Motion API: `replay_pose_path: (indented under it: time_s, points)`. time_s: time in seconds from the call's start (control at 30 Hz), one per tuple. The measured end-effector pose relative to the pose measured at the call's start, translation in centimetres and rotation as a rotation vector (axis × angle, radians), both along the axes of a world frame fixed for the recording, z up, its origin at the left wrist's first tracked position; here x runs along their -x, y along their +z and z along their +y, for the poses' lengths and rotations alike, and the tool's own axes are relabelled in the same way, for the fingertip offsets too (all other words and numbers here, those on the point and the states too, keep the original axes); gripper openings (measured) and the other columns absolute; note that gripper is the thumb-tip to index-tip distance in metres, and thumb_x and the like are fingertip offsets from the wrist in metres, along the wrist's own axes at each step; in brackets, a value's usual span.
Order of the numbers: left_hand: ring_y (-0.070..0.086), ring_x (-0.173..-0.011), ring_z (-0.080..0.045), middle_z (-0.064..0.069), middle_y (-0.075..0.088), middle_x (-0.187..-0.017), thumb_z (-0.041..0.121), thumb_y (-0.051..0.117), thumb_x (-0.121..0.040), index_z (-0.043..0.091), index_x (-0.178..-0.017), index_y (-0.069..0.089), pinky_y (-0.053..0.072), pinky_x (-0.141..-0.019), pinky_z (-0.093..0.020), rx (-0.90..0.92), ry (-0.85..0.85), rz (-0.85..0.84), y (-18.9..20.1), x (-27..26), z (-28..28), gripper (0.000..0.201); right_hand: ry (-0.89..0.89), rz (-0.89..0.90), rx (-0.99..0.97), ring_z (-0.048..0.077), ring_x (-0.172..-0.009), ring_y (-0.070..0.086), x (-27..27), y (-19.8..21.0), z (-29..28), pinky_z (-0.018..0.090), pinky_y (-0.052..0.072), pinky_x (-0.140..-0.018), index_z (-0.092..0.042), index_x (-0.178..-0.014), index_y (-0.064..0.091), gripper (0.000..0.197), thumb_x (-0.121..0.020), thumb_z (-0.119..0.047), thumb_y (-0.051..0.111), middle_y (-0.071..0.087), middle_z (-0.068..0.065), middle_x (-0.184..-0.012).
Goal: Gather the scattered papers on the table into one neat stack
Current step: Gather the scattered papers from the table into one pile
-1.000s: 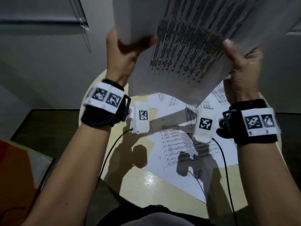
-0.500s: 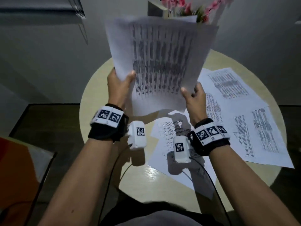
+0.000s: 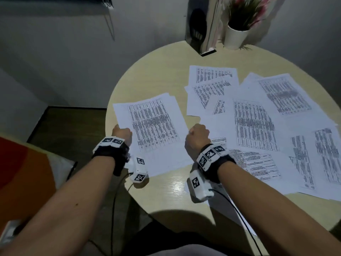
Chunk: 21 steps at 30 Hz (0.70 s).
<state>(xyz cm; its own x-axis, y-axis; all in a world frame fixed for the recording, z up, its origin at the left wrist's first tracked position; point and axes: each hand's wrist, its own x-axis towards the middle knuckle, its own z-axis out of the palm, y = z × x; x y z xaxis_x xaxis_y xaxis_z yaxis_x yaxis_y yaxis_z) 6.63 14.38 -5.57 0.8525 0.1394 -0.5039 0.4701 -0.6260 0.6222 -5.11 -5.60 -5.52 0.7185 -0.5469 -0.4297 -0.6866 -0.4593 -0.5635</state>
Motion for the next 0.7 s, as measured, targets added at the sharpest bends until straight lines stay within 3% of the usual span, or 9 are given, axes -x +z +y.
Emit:
replay_pose_path:
  time_s: [0.03,0.1,0.2,0.37,0.47,0.53,0.6,0.63,0.7]
  points:
    - [0.049,-0.125,-0.038,-0.025,0.049,-0.136,0.002,0.049,-0.088,-0.002,-0.136,0.038,0.043,-0.091,-0.034,-0.056,-0.006,0.011,-0.3,0.2,-0.4,0.049,0.042,0.021,0.031,0.033,-0.123,0.039,0.1,-0.3,0.5,0.045,0.040,-0.100,-0.004,-0.117,0.048,0.030,-0.088,-0.007,0.047,0.045,0.016,-0.130]
    - [0.044,-0.127,-0.039,-0.025,0.041,-0.139,0.006,0.051,-0.086,-0.001,-0.137,0.031,0.039,-0.103,-0.041,-0.149,-0.031,0.013,-0.8,0.6,-1.1,0.054,0.116,0.022,0.052,0.034,-0.126,0.035,0.3,-0.6,1.7,0.046,0.037,-0.100,-0.002,-0.132,0.034,0.045,-0.089,-0.007,0.046,0.038,0.017,-0.136]
    - [0.031,-0.131,-0.038,-0.023,0.026,-0.142,0.010,0.055,-0.085,-0.003,-0.135,0.027,0.032,-0.109,-0.045,-0.301,-0.080,0.040,-0.2,1.0,-3.0,0.059,0.203,0.016,0.004,0.037,-0.126,0.035,0.4,-0.5,2.0,0.045,0.037,-0.100,0.001,-0.137,0.028,0.049,-0.090,-0.005,0.042,0.037,0.021,-0.137]
    - [0.018,-0.139,-0.036,-0.021,0.014,-0.150,0.016,0.062,-0.084,0.000,-0.146,0.011,0.021,-0.114,-0.048,-0.359,-0.165,-0.018,2.0,1.4,-7.8,0.082,-0.001,-0.146,-0.162,0.034,-0.129,0.041,1.5,2.5,-6.1,0.035,0.034,-0.104,0.000,-0.141,0.027,0.053,-0.092,-0.005,0.046,0.041,0.022,-0.139]
    - [0.041,-0.124,-0.037,-0.026,0.037,-0.135,0.017,0.058,-0.084,0.001,-0.130,0.045,0.039,-0.102,-0.043,-0.154,-0.385,-0.085,3.1,1.6,-13.9,0.051,-0.133,-0.170,-0.077,0.033,-0.127,0.044,3.5,4.5,-13.7,0.035,0.038,-0.100,0.001,-0.139,0.031,0.050,-0.092,-0.005,0.048,0.042,0.022,-0.140]
    - [0.054,-0.089,-0.029,-0.023,0.052,-0.094,0.015,0.059,-0.077,0.007,-0.095,0.061,0.046,-0.082,-0.033,0.049,-0.483,-0.086,4.2,3.0,-18.3,0.020,-0.198,-0.121,0.021,0.034,-0.126,0.045,5.0,5.2,-18.7,0.036,0.038,-0.099,0.001,-0.137,0.034,0.049,-0.091,-0.006,0.050,0.043,0.022,-0.140]
    - [0.060,-0.082,-0.030,-0.020,0.058,-0.083,0.015,0.062,-0.080,0.004,-0.083,0.063,0.052,-0.079,-0.033,0.113,-0.512,-0.016,4.0,5.0,-22.3,0.012,-0.189,-0.019,0.111,0.035,-0.121,0.048,6.6,5.1,-23.2,0.038,0.041,-0.095,0.004,-0.131,0.041,0.043,-0.090,-0.005,0.052,0.048,0.023,-0.133]
    - [0.064,-0.092,-0.033,-0.021,0.063,-0.092,0.022,0.065,-0.081,0.000,-0.090,0.065,0.051,-0.083,-0.035,0.097,-0.510,0.025,3.5,6.0,-24.1,0.023,-0.147,0.048,0.157,0.036,-0.111,0.053,7.2,5.0,-25.1,0.038,0.042,-0.089,0.006,-0.120,0.049,0.033,-0.089,-0.004,0.052,0.053,0.026,-0.122]
    - [0.055,-0.117,-0.035,-0.021,0.056,-0.124,0.043,0.070,-0.075,-0.002,-0.117,0.056,0.045,-0.094,-0.038,0.010,-0.466,0.072,2.1,8.2,-27.2,0.063,-0.066,0.176,0.244,0.030,-0.073,0.050,8.1,4.5,-28.6,0.035,0.037,-0.062,0.001,-0.076,0.052,0.012,-0.087,-0.003,0.054,0.051,0.024,-0.079]
